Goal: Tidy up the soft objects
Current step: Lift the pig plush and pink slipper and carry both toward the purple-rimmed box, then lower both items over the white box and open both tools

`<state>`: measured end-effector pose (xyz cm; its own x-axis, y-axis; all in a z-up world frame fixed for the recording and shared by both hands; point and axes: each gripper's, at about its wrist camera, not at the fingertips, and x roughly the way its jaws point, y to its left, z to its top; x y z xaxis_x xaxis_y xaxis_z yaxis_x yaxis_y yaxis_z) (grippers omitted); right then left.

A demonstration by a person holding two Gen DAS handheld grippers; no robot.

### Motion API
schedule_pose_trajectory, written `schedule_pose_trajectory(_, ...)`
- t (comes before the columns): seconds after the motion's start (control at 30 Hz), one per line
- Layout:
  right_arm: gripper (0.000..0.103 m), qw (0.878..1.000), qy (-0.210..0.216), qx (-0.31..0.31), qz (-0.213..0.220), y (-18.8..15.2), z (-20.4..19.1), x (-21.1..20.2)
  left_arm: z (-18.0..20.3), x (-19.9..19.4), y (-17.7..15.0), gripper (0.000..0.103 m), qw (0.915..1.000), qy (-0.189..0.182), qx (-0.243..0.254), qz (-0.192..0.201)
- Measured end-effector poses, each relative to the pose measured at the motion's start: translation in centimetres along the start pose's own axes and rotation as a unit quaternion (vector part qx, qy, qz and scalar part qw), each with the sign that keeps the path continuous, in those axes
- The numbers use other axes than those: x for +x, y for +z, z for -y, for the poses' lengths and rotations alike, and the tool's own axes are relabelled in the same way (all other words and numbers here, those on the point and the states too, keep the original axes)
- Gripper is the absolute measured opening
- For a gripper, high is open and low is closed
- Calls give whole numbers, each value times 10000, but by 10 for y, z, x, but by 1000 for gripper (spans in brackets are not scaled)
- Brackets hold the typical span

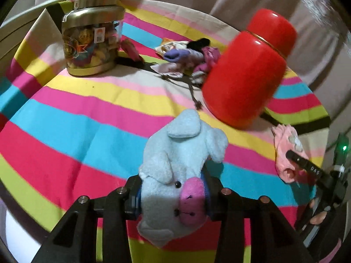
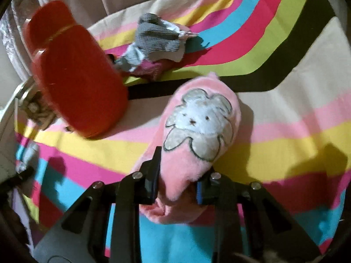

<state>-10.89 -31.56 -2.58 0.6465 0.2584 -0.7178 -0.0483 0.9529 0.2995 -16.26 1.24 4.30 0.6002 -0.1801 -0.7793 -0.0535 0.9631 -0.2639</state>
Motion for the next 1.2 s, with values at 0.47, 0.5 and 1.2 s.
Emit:
schedule_pose_trajectory(0.47, 28, 9966, 627, -506, 176, -24, -38, -69, 20, -32, -40, 44, 9995, -25, 312, 60)
schedule_pose_trajectory(0.5, 28, 9964, 635, -537, 166, -25, -42, -70, 20, -35, -40, 44, 9994, 7, 332, 92)
schedule_pose_trajectory(1.2, 28, 9467, 1774, -2640, 501, -70, -196, -127, -61, -147, -76, 45, 9934, 482, -125, 1030)
